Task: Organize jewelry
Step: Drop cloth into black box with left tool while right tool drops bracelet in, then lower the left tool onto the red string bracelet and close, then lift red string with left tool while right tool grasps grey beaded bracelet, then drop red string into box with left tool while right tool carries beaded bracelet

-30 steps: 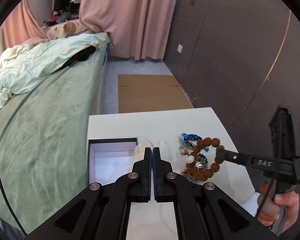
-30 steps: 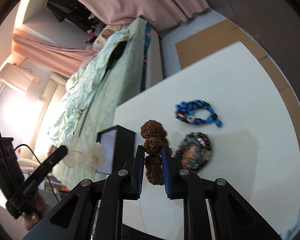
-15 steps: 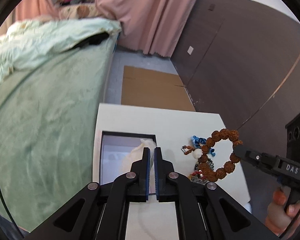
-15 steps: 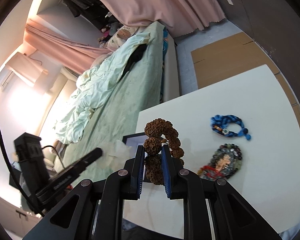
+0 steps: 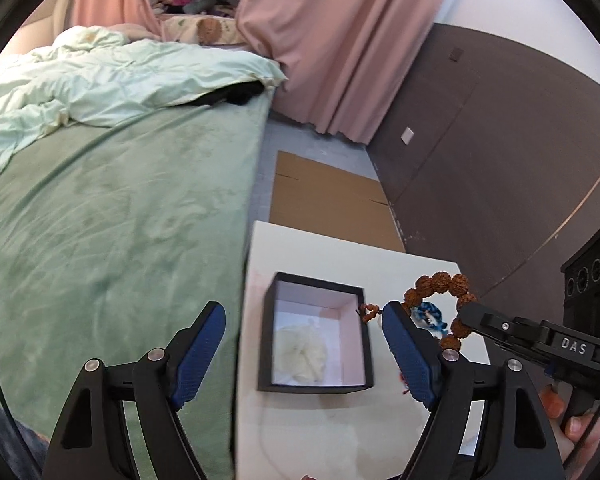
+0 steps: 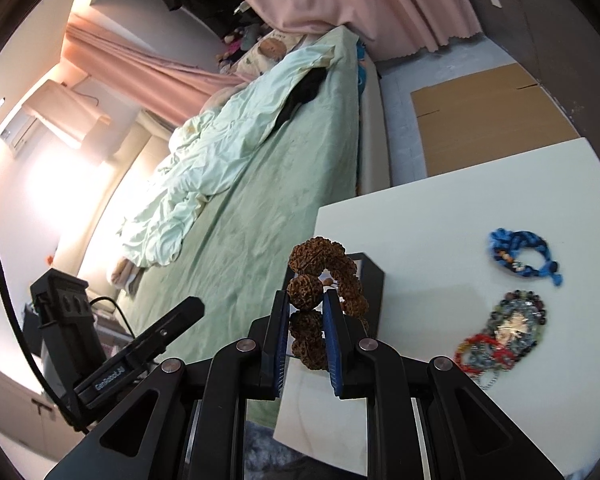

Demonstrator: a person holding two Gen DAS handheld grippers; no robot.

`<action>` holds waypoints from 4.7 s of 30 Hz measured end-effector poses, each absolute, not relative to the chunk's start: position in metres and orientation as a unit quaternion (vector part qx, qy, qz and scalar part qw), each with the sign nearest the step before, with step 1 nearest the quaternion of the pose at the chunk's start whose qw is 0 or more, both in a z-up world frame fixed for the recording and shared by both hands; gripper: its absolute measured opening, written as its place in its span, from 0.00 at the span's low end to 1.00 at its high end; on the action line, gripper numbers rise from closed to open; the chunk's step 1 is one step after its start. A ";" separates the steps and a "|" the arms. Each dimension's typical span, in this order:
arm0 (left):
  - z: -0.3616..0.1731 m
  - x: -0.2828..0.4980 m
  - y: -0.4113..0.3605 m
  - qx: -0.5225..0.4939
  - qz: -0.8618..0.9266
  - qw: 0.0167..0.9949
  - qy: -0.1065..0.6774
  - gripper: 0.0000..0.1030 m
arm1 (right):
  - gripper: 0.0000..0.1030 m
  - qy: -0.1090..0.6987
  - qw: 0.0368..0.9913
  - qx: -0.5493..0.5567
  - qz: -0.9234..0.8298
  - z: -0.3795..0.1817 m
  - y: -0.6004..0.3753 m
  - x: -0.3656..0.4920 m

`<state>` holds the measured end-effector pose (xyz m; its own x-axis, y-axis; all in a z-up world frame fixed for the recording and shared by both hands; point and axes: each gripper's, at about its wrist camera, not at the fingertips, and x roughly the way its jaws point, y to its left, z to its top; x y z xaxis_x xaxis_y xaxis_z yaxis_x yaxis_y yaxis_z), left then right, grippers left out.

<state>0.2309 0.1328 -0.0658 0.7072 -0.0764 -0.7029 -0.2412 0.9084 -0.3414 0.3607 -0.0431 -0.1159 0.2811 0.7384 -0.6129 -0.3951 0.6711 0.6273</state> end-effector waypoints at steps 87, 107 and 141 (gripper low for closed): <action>-0.163 0.328 -0.067 -0.156 -0.090 0.825 0.536 0.03 | 0.63 0.506 0.797 0.285 0.169 -0.190 -0.273 0.340; -0.101 0.300 -0.019 -0.188 -0.098 0.856 0.471 0.03 | 0.63 0.519 0.777 0.273 0.231 -0.189 -0.205 0.358; -0.033 0.261 0.039 -0.205 -0.091 0.892 0.393 0.03 | 0.02 0.553 0.761 0.267 0.210 -0.218 -0.150 0.394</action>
<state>0.2608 0.0388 -0.0333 0.6749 -0.3240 -0.6630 0.0017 0.8991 -0.4376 0.3936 -0.1504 -0.2184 0.3006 0.6140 -0.7298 -0.0246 0.7699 0.6376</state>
